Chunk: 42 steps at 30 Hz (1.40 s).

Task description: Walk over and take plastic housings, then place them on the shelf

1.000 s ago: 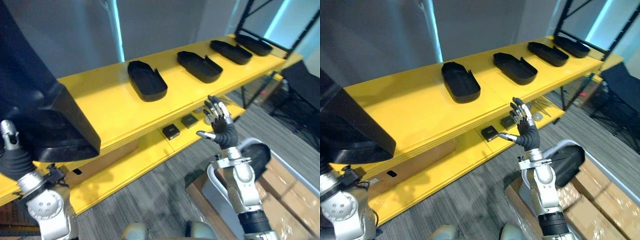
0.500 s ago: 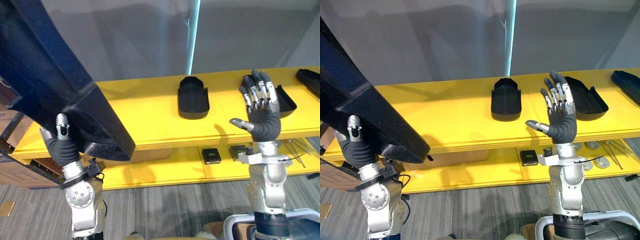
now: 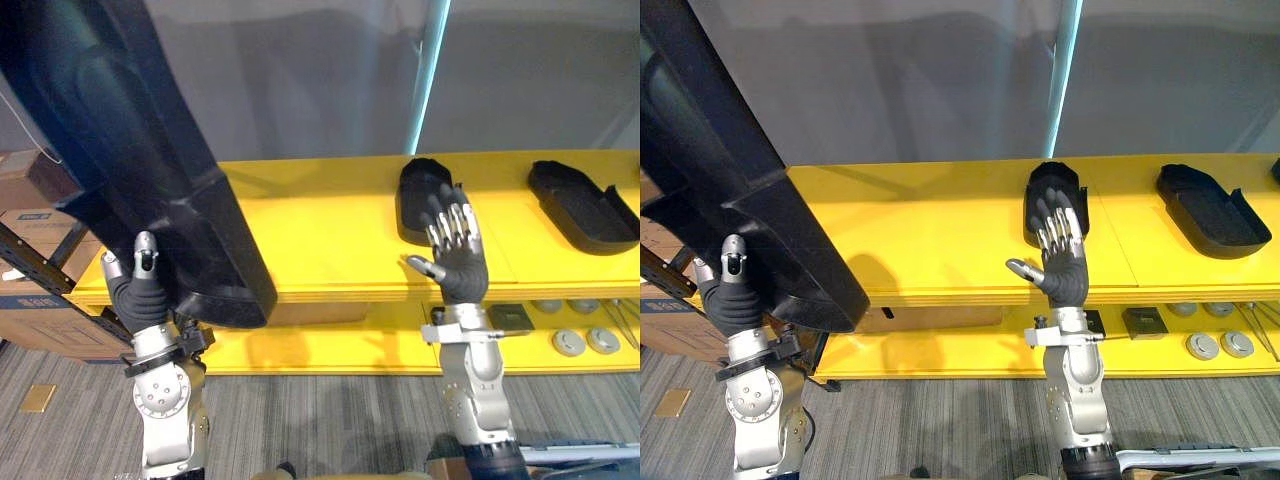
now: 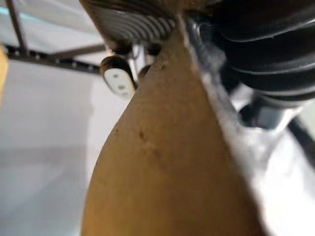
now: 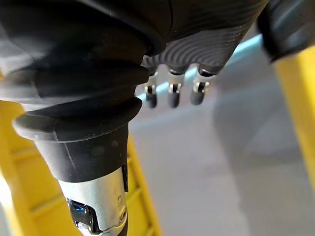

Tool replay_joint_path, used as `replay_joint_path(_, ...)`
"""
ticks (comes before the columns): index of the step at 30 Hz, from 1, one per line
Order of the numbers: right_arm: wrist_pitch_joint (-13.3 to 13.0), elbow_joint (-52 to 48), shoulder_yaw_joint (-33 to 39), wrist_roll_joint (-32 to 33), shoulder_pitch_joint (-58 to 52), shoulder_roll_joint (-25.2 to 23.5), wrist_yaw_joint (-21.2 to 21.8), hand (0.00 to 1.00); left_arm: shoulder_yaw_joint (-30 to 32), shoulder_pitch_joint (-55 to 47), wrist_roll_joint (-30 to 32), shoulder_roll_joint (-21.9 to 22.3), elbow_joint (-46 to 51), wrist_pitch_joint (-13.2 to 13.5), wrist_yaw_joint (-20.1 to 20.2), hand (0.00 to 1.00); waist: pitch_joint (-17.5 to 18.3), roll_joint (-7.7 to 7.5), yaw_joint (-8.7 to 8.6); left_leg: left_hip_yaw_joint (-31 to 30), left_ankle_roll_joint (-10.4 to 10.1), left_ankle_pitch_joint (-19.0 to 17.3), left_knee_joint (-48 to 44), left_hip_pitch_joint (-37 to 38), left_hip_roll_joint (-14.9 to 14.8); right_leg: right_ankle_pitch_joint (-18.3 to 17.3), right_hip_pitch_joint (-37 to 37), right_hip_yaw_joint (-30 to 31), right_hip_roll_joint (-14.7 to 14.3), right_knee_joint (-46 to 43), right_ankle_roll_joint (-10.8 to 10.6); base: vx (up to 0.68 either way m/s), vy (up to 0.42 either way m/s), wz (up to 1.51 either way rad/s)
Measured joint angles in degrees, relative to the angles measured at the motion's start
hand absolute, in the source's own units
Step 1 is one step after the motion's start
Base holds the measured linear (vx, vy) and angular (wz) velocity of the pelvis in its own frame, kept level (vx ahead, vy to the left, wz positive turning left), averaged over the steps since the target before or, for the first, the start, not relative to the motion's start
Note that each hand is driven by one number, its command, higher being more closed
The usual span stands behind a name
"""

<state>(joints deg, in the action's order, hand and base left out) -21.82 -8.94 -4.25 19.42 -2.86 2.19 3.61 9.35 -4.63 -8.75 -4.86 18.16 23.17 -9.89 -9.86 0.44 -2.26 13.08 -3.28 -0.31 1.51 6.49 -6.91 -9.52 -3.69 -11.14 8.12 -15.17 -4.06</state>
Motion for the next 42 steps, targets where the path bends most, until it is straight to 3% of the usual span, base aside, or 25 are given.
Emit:
replay_joint_path(2, 0.1, -1.4, 0.5, 0.0, -0.5, -0.2, 0.4, 0.0, -0.6, 2.3, -0.3, -1.5, -1.1, 0.1, 0.0, 1.0, -0.9, -2.36, -0.89, -0.1, -0.9, 0.6, -0.2, -1.0, 1.6, 3.1, 0.2, 1.4, -1.5, 5.7, -0.1, -0.03, -0.088, 0.21)
replay_joint_path(5, 0.2, -1.7, 2.7, 0.0, -1.1, 0.5, 1.6, 0.0, -1.6, 1.9, -0.1, 0.1, -1.5, -0.4, 0.0, 1.0, -1.9, -0.91, -1.56, 0.2, -1.4, 1.2, 0.2, -1.1, 1.5, 3.7, 0.3, 1.8, -1.9, 6.3, -0.1, 0.05, -0.019, -0.08)
replay_joint_path(7, 0.1, -1.6, 4.3, 0.2, -1.7, 0.9, 1.7, 0.0, -1.6, 1.8, -0.2, 1.0, -1.4, -0.3, -0.1, 1.0, -2.3, 0.06, -1.64, 0.3, -1.1, -1.2, -2.7, -1.9, 0.8, 3.5, -0.6, 1.8, -2.3, 7.1, 0.1, 0.09, -0.026, -0.02)
replay_joint_path(9, -1.3, -1.3, 5.5, 0.7, -1.9, 1.9, 2.6, 0.0, -1.5, 0.1, 0.0, 1.0, -1.6, 0.3, -0.4, 1.0, -3.7, 1.15, -1.43, 0.1, -1.0, -6.9, -18.4, -6.5, -2.7, 1.4, -3.2, 2.1, -3.3, 7.3, 1.3, 0.1, -0.047, -0.07)
replay_joint_path(12, -3.4, -0.7, 6.3, 0.1, -1.9, 2.9, 2.5, 0.0, -0.8, -1.2, 0.3, 1.3, -3.4, 0.4, -0.9, 1.0, -4.3, 0.98, -0.94, -0.2, -0.3, -7.6, -33.6, -11.6, -6.1, 0.8, -6.4, 2.7, -3.4, 6.8, 1.6, 0.08, -0.061, -0.2)
replay_joint_path(14, -4.5, -0.9, 7.4, 0.2, -1.5, 3.3, 2.7, 0.0, -0.7, -1.7, 0.4, 1.5, -3.5, 0.5, -1.2, 1.0, -3.7, 1.81, -0.63, -0.6, -0.1, -7.8, -29.8, -11.5, -6.3, 0.8, -6.2, 4.1, -2.6, 6.7, 1.7, 0.14, 0.028, -0.4)
replay_joint_path(17, -4.5, -1.0, 8.9, 0.4, -0.4, 3.9, 2.8, 0.0, -0.7, -1.4, 1.2, 1.4, -3.5, 0.6, -1.3, 1.0, -3.8, 1.66, -1.45, -2.3, -0.4, -7.1, -22.5, -11.4, -6.3, 0.7, -5.5, 6.2, 0.4, 5.7, 1.4, 0.12, 0.124, -0.33)
replay_joint_path(18, -4.5, -1.1, 8.8, 0.5, 0.2, 4.5, 2.9, 0.0, -0.7, -1.4, 1.8, 1.4, -3.5, 0.5, -1.4, 1.0, -3.6, 1.94, -1.58, -3.0, -0.3, -5.8, -20.4, -10.9, -6.1, 0.2, -4.6, 7.0, 1.3, 4.6, 0.5, 0.09, 0.212, -0.51)
replay_joint_path(19, -4.5, -1.4, 8.8, 0.6, 1.1, 5.3, 3.1, 0.0, -0.7, -1.2, 3.0, 1.4, -3.6, 0.5, -1.9, 1.0, -3.0, 3.05, -1.6, -3.1, 0.6, -0.8, -18.0, -10.1, -6.1, -1.5, -3.5, 8.5, 2.4, 2.5, -2.3, 0.13, 0.335, -0.55)
replay_joint_path(20, -4.5, -1.8, 9.0, 0.6, 1.7, 6.3, 3.5, 0.0, -0.9, -0.8, 3.7, 1.4, -4.0, 0.4, -2.5, 1.0, -2.5, 3.91, -2.13, -3.2, -2.7, -2.2, -17.9, -9.0, -5.4, -3.0, -3.1, 9.5, 3.2, 0.7, -4.4, 0.13, 0.356, -0.39)
replay_joint_path(23, -4.3, -1.8, 8.6, 0.1, 1.6, 4.6, 2.6, 0.0, -0.6, 1.0, 6.2, -0.5, -4.3, -1.0, -2.5, 1.0, -3.0, 1.63, -2.6, -2.7, -4.0, -5.4, -17.2, -7.4, -1.7, -2.3, -3.4, 9.6, 7.4, 0.0, -5.8, 0.08, 0.392, -0.02)
replay_joint_path(24, -4.2, -1.8, 8.1, 0.1, 1.6, 3.3, 2.3, 0.0, -0.3, 1.3, 7.4, -2.0, -4.5, -2.5, -2.5, 1.0, -2.8, 0.78, -2.39, -1.8, -4.0, -5.4, -15.6, -6.7, -0.7, -0.5, -3.4, 9.6, 8.3, 1.1, -6.5, 0.02, 0.246, -0.18)
replay_joint_path(25, -4.2, -1.9, 7.4, 0.1, 1.7, 2.7, 2.3, 0.0, 0.3, 1.1, 7.6, -3.0, -4.9, -3.9, -2.4, 1.0, -2.7, 0.52, -1.43, -0.7, -3.9, -5.1, -13.7, -5.1, -0.4, 1.7, -3.6, 9.5, 8.5, 2.5, -6.9, 0.02, 0.213, -0.3)
replay_joint_path(27, -4.2, -2.1, 6.1, -0.4, 1.8, 2.1, 2.3, 0.0, 2.2, 0.9, 8.2, -4.3, -4.9, -6.2, -2.4, 1.0, -2.2, 0.14, -1.11, 0.5, -3.8, -4.5, -11.0, -3.2, -0.2, 4.2, -4.5, 8.9, 8.5, 4.9, -6.9, 0.0, 0.127, -0.31)
replay_joint_path(31, -3.8, -3.2, 4.2, -3.5, 1.8, 2.0, 1.9, 0.0, 3.4, 1.7, 9.2, -6.5, -5.1, -11.4, -2.1, 1.0, -0.6, -0.85, -1.55, 1.6, -4.1, -1.7, -6.2, -2.5, 0.3, 6.1, -4.3, 6.2, 8.3, 8.2, -6.9, -0.02, 0.008, -0.09)
replay_joint_path(33, -2.9, -4.0, 3.7, -4.6, 1.7, 2.2, 1.7, 0.0, 2.9, 3.4, 9.0, -6.5, -6.7, -17.3, -0.8, 1.0, -0.2, -0.6, -1.9, 1.5, -4.5, 0.4, -3.1, -2.1, 0.3, 6.3, -4.2, 4.7, 7.8, 9.1, -6.9, -0.05, -0.056, 0.07)
replay_joint_path(34, -2.7, -4.0, 3.7, -4.6, 1.7, 2.4, 1.7, 0.0, 2.7, 4.0, 9.0, -6.5, -7.5, -18.6, -0.6, 1.0, -0.2, -0.53, -1.86, 1.5, -4.5, 1.1, -2.1, -1.6, 0.1, 6.3, -4.2, 4.6, 7.6, 9.2, -6.9, -0.05, -0.056, 0.06)
replay_joint_path(36, -1.7, -4.2, 2.9, -4.5, 1.7, 3.1, 2.1, 0.0, 1.3, 5.6, 9.1, -6.5, -11.7, -25.3, -0.9, 1.0, 0.2, 0.11, -1.83, 1.5, -5.0, 3.4, 1.5, -0.3, -0.5, 6.5, -4.3, 4.1, 6.4, 9.6, -6.9, -0.06, -0.046, 0.01)
replay_joint_path(37, -1.5, -4.3, 2.9, -4.5, 1.7, 3.4, 2.4, 0.0, 0.8, 6.1, 9.1, -6.5, -12.9, -27.0, -1.0, 1.0, 0.3, 0.23, -1.87, 1.5, -5.1, 3.9, 2.2, 0.0, -0.6, 6.5, -4.3, 3.7, 6.3, 9.7, -6.9, -0.07, -0.044, 0.02)
replay_joint_path(39, 0.3, -5.2, 1.9, -4.4, 1.8, 4.9, 3.0, 0.0, -0.8, 7.8, 9.1, -6.4, -17.7, -32.8, -1.3, 1.0, 0.3, 0.36, -1.93, 1.5, -5.2, 4.6, 3.1, 0.2, -0.7, 6.5, -4.3, 3.5, 6.0, 9.9, -6.9, -0.08, -0.028, -0.01)
replay_joint_path(42, 1.6, -7.3, 0.7, -4.3, 1.9, 5.2, 4.0, 0.0, -2.9, 8.7, 9.1, -6.4, -21.7, -37.6, -1.3, 1.0, 0.3, 0.35, -2.14, 1.5, -5.1, 5.0, 3.4, 0.0, -0.8, 6.5, -4.2, 3.4, 6.0, 10.2, -6.9, -0.1, -0.004, -0.01)
